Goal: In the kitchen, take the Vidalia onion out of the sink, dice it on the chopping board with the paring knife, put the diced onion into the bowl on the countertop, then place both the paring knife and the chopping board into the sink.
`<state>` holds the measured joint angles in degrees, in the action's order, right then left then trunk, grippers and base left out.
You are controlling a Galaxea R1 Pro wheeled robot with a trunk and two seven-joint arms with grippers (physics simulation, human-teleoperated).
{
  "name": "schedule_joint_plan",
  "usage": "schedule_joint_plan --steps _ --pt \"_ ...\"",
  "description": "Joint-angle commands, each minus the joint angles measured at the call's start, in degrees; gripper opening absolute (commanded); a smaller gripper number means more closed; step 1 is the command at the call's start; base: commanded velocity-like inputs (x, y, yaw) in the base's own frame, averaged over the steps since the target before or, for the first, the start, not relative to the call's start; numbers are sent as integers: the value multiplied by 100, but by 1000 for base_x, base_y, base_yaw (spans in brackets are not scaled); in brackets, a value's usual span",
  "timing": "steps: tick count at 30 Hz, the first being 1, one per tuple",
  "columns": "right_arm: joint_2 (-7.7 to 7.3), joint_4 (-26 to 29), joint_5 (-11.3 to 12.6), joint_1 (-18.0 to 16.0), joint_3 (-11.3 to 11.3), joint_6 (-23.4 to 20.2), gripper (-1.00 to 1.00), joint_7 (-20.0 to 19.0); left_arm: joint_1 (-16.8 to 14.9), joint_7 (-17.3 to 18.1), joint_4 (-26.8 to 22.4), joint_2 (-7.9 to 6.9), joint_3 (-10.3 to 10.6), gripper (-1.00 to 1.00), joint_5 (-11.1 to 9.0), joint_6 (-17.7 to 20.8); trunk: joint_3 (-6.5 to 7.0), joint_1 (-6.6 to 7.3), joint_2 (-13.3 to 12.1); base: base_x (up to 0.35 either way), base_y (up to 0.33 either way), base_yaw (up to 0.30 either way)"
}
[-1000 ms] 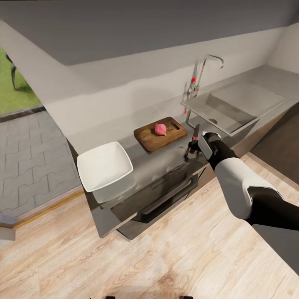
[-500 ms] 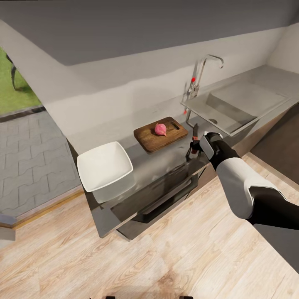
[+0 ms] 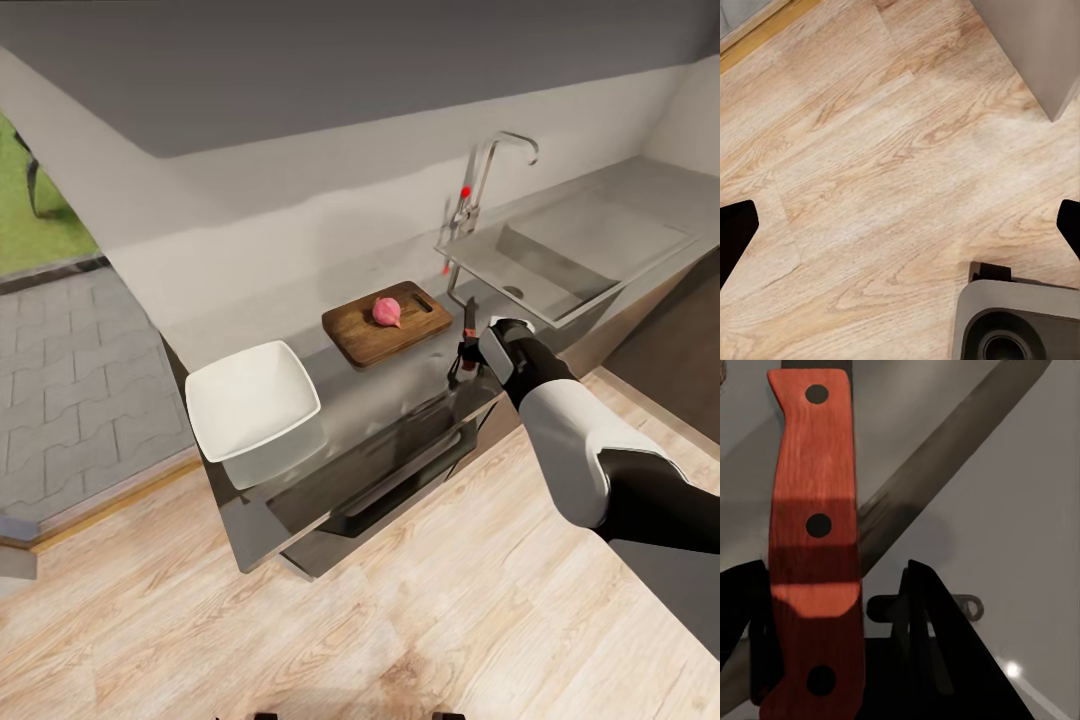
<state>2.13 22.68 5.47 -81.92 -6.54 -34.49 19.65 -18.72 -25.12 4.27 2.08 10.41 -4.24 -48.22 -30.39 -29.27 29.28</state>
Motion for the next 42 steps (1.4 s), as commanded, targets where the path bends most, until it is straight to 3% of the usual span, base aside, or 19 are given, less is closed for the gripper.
schedule_joint_plan --steps 1,42 --pt "5 -22 52 1 -16 -55 -100 33 -9 -11 22 3 49 100 -42 -34 -8 -3 6 0 0 0" --pt "42 -15 61 -2 -14 -57 -100 31 -9 -11 22 3 49 100 -42 -36 -8 -3 6 0 0 0"
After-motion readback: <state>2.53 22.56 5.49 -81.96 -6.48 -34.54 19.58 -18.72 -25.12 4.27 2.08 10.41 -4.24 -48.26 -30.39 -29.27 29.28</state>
